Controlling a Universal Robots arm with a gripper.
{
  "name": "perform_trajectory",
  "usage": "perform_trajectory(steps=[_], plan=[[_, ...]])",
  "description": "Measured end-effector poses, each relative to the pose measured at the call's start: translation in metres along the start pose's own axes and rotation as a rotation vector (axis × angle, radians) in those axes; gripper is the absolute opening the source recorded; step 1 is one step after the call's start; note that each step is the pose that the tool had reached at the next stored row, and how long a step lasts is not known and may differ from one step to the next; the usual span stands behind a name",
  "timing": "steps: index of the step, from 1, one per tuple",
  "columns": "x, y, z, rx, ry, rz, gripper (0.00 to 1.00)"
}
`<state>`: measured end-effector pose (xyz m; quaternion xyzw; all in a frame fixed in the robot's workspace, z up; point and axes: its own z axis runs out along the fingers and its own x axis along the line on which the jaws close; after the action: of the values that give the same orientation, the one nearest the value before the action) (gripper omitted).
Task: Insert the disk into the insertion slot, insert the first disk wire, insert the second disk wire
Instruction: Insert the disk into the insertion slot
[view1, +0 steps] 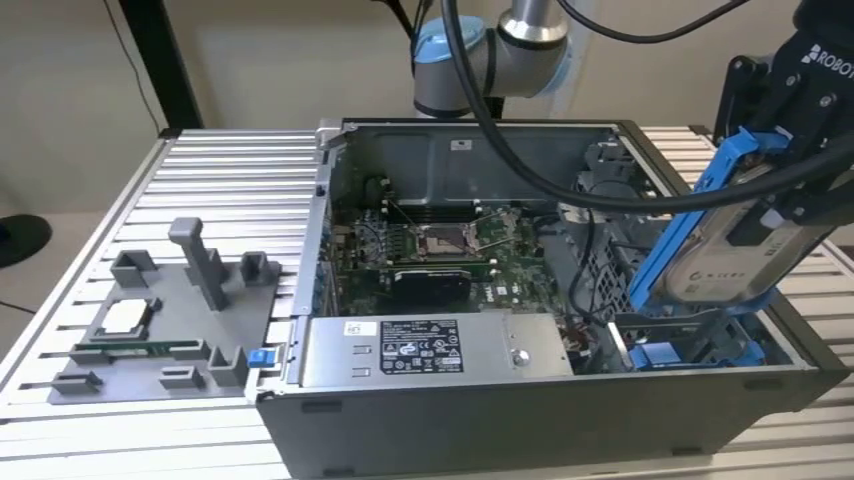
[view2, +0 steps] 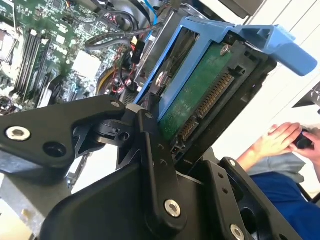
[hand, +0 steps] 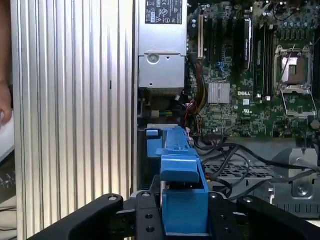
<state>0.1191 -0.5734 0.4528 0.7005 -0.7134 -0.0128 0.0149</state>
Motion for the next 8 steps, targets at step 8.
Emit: perform_trajectory(steps=[8], plan=[[0.0000,-0.0008,0.0085,0.0000,0.0001,0.000,0.00]])
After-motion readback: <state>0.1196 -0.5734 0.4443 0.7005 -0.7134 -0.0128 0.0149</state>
